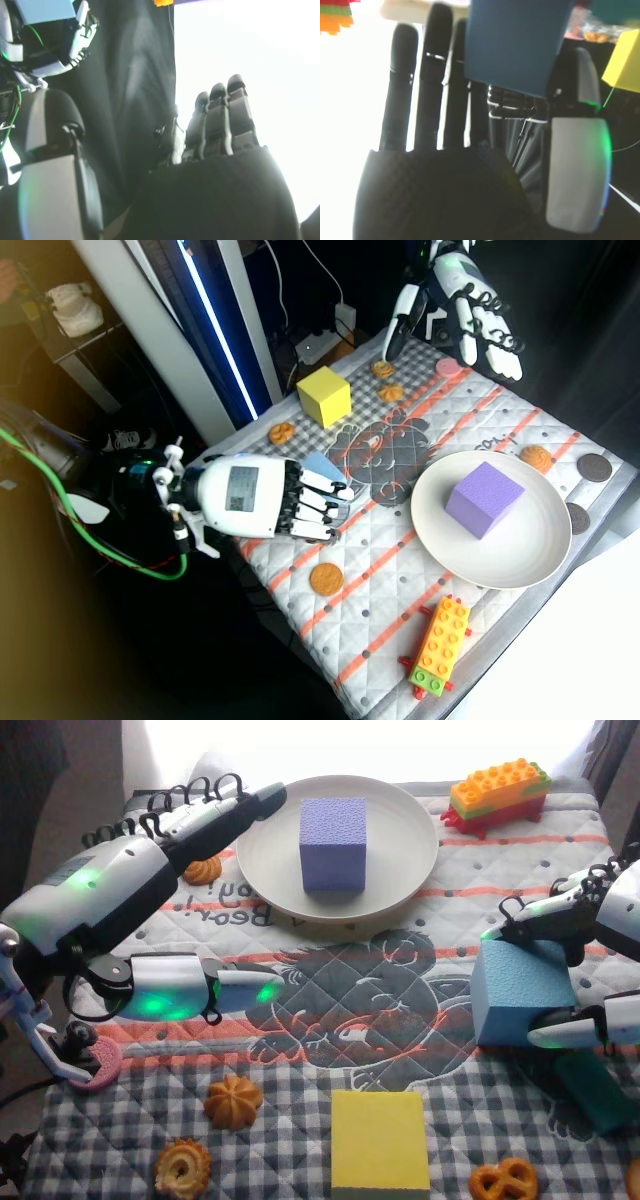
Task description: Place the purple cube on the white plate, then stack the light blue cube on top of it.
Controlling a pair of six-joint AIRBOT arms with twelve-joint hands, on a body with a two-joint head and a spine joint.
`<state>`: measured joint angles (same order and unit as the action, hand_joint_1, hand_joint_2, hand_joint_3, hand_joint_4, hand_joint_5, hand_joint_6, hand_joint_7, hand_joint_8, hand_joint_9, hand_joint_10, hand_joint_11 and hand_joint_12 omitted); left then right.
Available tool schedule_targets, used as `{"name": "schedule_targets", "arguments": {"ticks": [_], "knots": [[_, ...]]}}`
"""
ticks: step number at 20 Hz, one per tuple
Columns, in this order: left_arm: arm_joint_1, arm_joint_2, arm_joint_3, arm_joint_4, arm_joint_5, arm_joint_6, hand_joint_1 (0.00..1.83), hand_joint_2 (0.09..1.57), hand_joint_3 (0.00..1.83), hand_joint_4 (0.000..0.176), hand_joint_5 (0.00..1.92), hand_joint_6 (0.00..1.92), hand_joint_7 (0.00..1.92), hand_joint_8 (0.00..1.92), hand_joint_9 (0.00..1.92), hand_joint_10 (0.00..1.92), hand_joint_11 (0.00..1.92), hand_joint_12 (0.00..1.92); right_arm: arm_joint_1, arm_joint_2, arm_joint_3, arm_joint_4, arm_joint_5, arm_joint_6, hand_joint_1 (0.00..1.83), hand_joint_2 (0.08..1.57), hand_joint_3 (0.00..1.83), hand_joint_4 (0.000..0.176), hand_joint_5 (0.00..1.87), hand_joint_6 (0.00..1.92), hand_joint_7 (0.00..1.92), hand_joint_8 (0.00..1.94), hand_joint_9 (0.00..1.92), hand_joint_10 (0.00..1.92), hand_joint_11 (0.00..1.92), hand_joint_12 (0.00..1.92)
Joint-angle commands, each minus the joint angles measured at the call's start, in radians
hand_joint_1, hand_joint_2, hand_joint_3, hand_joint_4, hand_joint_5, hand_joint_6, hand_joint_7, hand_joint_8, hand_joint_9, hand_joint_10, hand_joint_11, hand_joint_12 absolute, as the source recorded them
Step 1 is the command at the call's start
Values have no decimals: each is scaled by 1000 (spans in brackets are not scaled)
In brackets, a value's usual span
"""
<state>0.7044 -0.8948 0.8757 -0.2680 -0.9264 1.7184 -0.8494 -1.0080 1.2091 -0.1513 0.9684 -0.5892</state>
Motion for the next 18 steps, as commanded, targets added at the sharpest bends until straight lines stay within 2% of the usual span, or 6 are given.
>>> {"name": "schedule_targets", "arguments": {"ticks": [1, 4, 8, 11, 13, 18], "knots": [[-3, 6, -1, 18, -128, -12, 788, 918, 6, 176, 67, 6, 19, 4, 6, 2, 0, 0, 21, 5, 11, 14, 115, 26, 1260, 1082, 0, 0, 1002, 791, 1129, 910, 1026, 797, 721, 1375], [8, 6, -1, 9, -132, -20, 831, 922, 4, 176, 66, 4, 2, 1, 0, 0, 0, 0, 84, 2, 31, -5, 125, 44, 1226, 1107, 1, 0, 950, 933, 1071, 942, 996, 524, 429, 1447], [39, 6, 1, -4, -146, -70, 943, 890, 0, 176, 86, 8, 4, 1, 0, 0, 0, 0, 169, -33, 79, -8, 122, 44, 1253, 1083, 2, 0, 1027, 757, 1096, 950, 1001, 849, 758, 1313], [62, 7, 13, -15, -154, -127, 938, 892, 0, 176, 98, 11, 7, 3, 0, 0, 0, 0, 266, -92, 145, -8, 57, 44, 1244, 1067, 1, 0, 1046, 795, 1143, 799, 962, 480, 276, 1057], [71, 7, 19, -18, -154, -150, 923, 927, 9, 176, 108, 12, 16, 5, 0, 0, 0, 0, 328, -143, 201, -8, -1, 44, 1230, 1086, 2, 28, 1006, 926, 1093, 820, 1145, 316, 727, 1135], [75, 5, 26, -19, -143, -151, 923, 928, 5, 153, 148, 19, 50, 13, 0, 0, 0, 0, 453, -224, 292, -20, -94, 44, 1264, 1085, 0, 0, 962, 990, 1149, 716, 1129, 632, 968, 1021]]}}
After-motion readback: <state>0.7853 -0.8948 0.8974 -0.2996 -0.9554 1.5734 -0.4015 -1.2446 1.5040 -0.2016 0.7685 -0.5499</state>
